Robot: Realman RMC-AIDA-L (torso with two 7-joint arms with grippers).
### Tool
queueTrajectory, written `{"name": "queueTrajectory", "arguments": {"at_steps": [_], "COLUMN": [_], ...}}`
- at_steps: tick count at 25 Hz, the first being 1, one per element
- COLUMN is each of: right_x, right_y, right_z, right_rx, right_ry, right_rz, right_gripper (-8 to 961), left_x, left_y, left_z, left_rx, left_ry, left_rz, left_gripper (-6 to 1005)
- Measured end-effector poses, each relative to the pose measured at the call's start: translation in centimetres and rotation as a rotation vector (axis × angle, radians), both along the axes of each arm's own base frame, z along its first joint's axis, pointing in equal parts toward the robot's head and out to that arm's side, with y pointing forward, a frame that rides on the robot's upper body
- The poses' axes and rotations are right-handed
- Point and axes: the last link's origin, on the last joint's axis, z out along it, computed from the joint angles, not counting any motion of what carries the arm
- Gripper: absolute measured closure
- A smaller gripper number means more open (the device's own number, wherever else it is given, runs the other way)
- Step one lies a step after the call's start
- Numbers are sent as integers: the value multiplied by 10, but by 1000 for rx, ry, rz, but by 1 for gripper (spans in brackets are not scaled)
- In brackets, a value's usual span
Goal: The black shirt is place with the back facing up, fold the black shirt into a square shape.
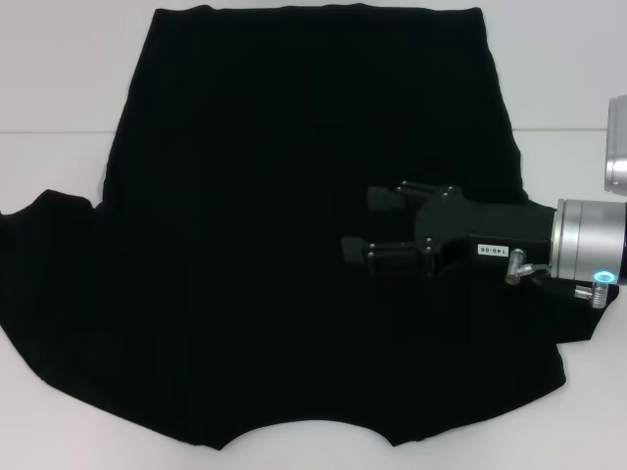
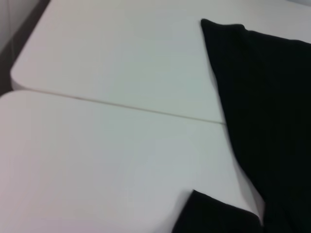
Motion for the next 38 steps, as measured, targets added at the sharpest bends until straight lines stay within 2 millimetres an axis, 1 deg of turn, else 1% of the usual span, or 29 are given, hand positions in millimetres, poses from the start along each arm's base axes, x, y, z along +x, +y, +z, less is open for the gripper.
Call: {"name": "queueTrajectory", "arguments": {"at_steps": [9,20,22,26,30,33,35,38], "right_x": [1,1,1,1,2,3,4,6], "right_y": [-1,-1,-1,-1,-2,-3,-4,-5], "right_z": [0,0,0,-1,-1,-1,-1,-1], "right_rx": [0,-7,-9,-10,-12,-13,-13,-15], "right_ry": [16,21,22,23,23,24,24,25], "right_rz": [-12,-25,-27,-28,-30,-32,-35,-39], "right_gripper": [23,23,23,24,23,23,23,23], "left_x": [0,4,8,23,43,57,63,66], "left_y": [3,4,7,16,23,23,19,13], "left_z": [-1,0,-1,-8,-18,-23,-27,-30], "left_rx": [9,28,25,-5,-48,-89,-121,-169], "left_ry": [11,-33,-38,-42,-74,-121,-147,-162], "left_rz": [0,-14,-28,-79,-151,-219,-255,-298], "left_gripper": [979,972,970,968,965,963,962,960]}}
